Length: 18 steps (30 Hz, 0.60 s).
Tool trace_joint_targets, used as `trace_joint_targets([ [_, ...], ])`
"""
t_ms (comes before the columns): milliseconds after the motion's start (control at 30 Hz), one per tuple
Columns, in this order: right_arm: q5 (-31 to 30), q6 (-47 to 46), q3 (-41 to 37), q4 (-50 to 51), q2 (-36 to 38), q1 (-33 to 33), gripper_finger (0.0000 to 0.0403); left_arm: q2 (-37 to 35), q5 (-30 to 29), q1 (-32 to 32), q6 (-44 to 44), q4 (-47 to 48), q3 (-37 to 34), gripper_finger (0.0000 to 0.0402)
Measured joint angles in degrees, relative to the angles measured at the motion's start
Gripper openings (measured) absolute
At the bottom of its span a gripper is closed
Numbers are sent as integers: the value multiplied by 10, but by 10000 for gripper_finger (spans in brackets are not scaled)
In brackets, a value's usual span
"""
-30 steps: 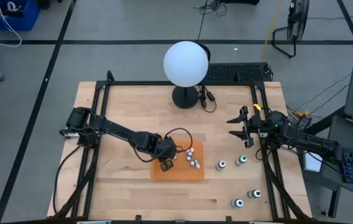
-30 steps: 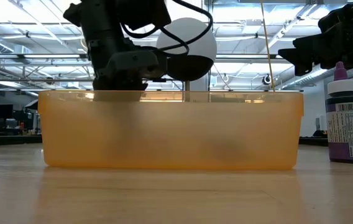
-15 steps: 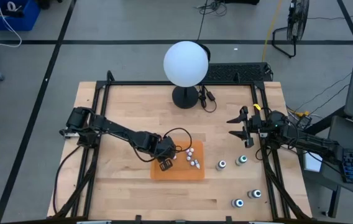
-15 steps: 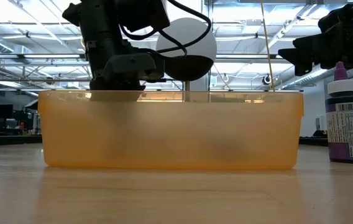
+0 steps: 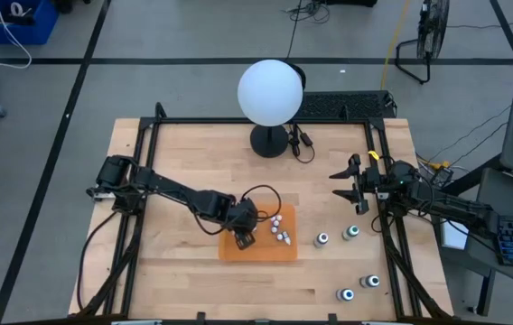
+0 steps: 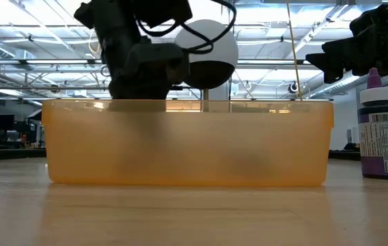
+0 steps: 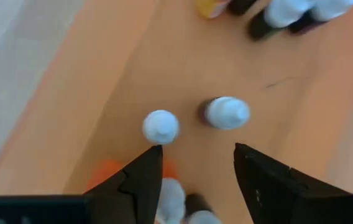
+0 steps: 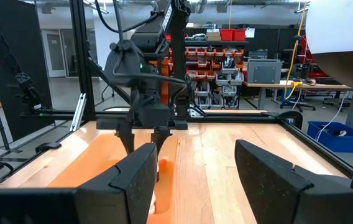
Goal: Pick & Place food coloring
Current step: Put the large green food coloring bottle into the orange container
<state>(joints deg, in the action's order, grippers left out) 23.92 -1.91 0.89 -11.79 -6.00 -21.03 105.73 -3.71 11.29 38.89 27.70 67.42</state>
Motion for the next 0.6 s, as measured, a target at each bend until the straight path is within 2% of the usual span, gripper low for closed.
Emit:
trace_joint_targets([
  [167,0,0,0,0,0,0,207,0,47,-8,-8,1,31,198],
  [267,0,0,0,0,0,0,207,-4,63,-8,-54,14,60,193],
  [433,0,0,0,0,0,0,206,-57,-38,4,-121,37,83,187],
  [600,0,0,0,-1,0,0,205,-161,-172,34,-170,37,58,187],
])
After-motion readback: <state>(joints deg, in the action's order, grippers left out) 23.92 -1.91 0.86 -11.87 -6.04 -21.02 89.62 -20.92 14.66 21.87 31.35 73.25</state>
